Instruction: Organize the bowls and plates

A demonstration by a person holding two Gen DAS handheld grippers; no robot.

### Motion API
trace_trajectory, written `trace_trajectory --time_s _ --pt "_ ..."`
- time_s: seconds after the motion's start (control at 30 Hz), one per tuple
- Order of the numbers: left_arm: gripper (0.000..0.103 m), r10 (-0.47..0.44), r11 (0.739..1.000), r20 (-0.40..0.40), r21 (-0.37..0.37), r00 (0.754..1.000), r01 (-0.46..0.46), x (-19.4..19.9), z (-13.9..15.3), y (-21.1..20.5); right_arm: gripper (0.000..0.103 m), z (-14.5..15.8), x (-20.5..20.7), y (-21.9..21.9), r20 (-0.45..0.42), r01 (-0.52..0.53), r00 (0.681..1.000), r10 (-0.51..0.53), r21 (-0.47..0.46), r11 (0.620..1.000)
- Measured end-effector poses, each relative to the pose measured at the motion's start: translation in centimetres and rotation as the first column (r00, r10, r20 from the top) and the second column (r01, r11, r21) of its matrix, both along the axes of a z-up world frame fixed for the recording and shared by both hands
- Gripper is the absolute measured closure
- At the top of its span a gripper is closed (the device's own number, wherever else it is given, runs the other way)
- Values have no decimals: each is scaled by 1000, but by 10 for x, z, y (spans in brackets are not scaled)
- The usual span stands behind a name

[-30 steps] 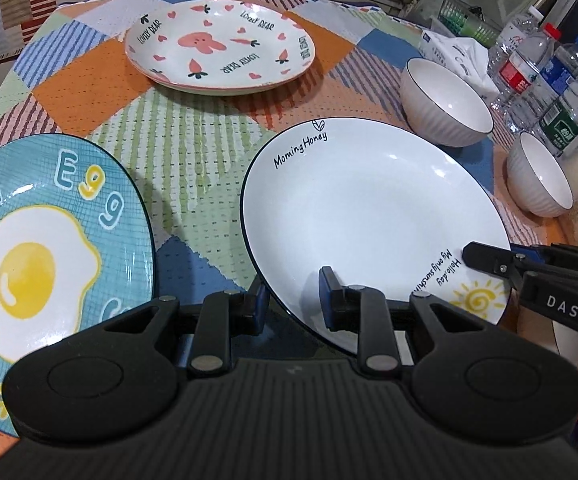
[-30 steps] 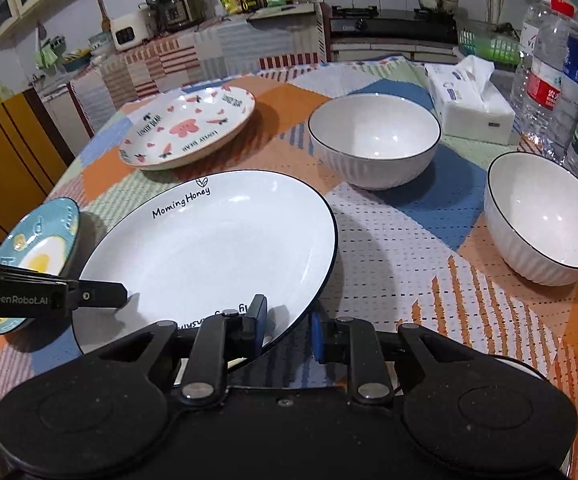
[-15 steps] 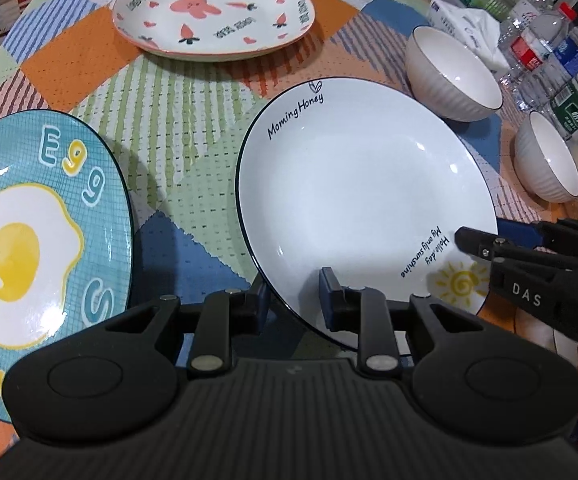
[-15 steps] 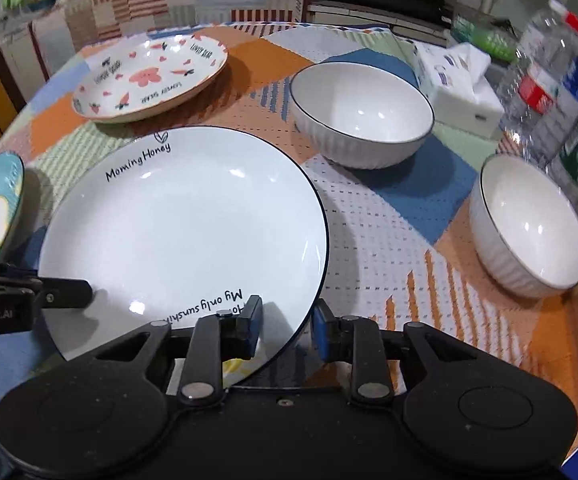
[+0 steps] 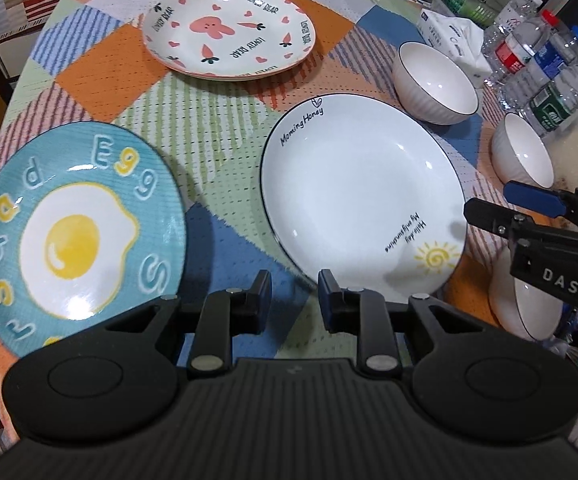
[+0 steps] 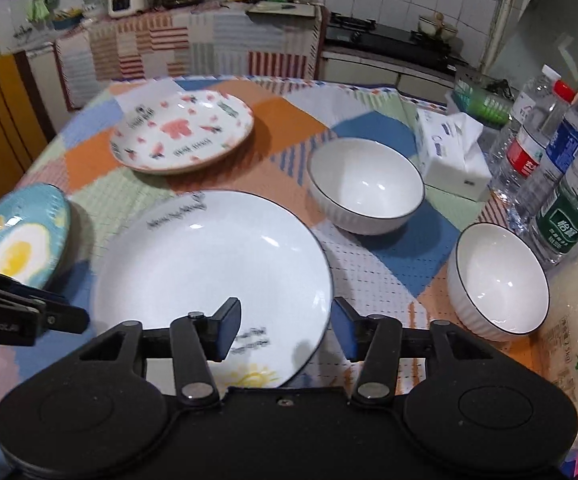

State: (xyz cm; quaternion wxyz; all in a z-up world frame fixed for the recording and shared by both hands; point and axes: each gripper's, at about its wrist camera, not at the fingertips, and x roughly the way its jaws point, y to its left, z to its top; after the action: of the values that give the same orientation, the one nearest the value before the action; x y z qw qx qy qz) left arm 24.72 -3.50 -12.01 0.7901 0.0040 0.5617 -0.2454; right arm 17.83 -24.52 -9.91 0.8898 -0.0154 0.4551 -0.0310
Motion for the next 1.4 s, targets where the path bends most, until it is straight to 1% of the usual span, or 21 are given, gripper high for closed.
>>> trace_trajectory --time_s 0.2,0.27,0.33,0.4,0.47,0.5,0.53,0.63,0.7,0.77,0.83,0.9,0.93,1.0,1.07,1.13,1.17,1.2,1.27,1.33,1.4 --pt "79 74 997 39 5 997 -74 -13 25 40 42 23 -14 24 37 -72 997 71 16 997" --pt "79 87 996 40 2 995 -87 -16 31 55 37 30 -16 32 61 -72 996 72 6 997" --pt "79 86 996 52 8 995 -87 -20 37 69 37 36 -17 42 68 -97 993 96 13 995" --pt "76 70 997 82 34 994 -73 -25 42 80 34 42 -18 52 83 -134 988 131 34 990" --pt "71 67 995 110 66 992 -75 -30 44 90 25 47 -19 63 103 -174 980 167 57 983" --pt "68 59 994 123 85 991 -70 -32 44 95 24 49 -19 69 116 -200 975 191 66 978" --pt "63 57 993 132 96 990 -70 -34 43 100 23 50 -19 75 126 -224 969 214 70 972" --pt "56 46 992 168 109 985 -65 -36 42 115 14 50 -15 94 156 -292 947 281 52 955" --pt "49 39 990 187 123 982 -63 -35 38 124 14 48 -10 103 185 -321 932 312 18 947" --pt "34 42 989 199 128 979 -69 -30 33 135 14 44 -3 110 201 -341 921 334 -3 940" --pt "27 59 989 208 119 976 -85 -20 25 146 14 37 2 118 230 -380 899 374 -16 925" --pt "24 81 985 216 129 973 -111 -6 16 157 11 26 6 124 266 -438 861 434 -44 898" --pt "24 83 983 228 141 970 -117 0 13 162 11 19 10 128 264 -453 850 456 -75 888" --pt "24 78 982 244 149 967 -117 11 5 170 11 8 18 136 248 -463 844 476 -112 879" --pt "24 84 977 254 171 964 -130 19 -5 178 11 0 27 139 251 -482 837 487 -82 872" --pt "24 80 961 263 236 962 -144 24 -18 180 11 -7 38 140 233 -495 844 483 -9 869" --pt "24 91 959 263 238 961 -156 25 -23 182 11 -11 43 141 212 -498 850 482 29 867" --pt "24 118 963 246 208 962 -171 26 -29 187 11 -14 47 143 192 -504 852 487 52 862" --pt "24 162 969 214 148 963 -196 27 -38 196 11 -15 50 144 195 -520 844 500 69 851" --pt "24 177 966 229 144 957 -213 25 -45 197 11 -19 52 146 180 -523 846 502 92 847" --pt "25 180 966 240 141 954 -218 25 -51 196 12 -26 56 148 139 -523 851 506 129 843"
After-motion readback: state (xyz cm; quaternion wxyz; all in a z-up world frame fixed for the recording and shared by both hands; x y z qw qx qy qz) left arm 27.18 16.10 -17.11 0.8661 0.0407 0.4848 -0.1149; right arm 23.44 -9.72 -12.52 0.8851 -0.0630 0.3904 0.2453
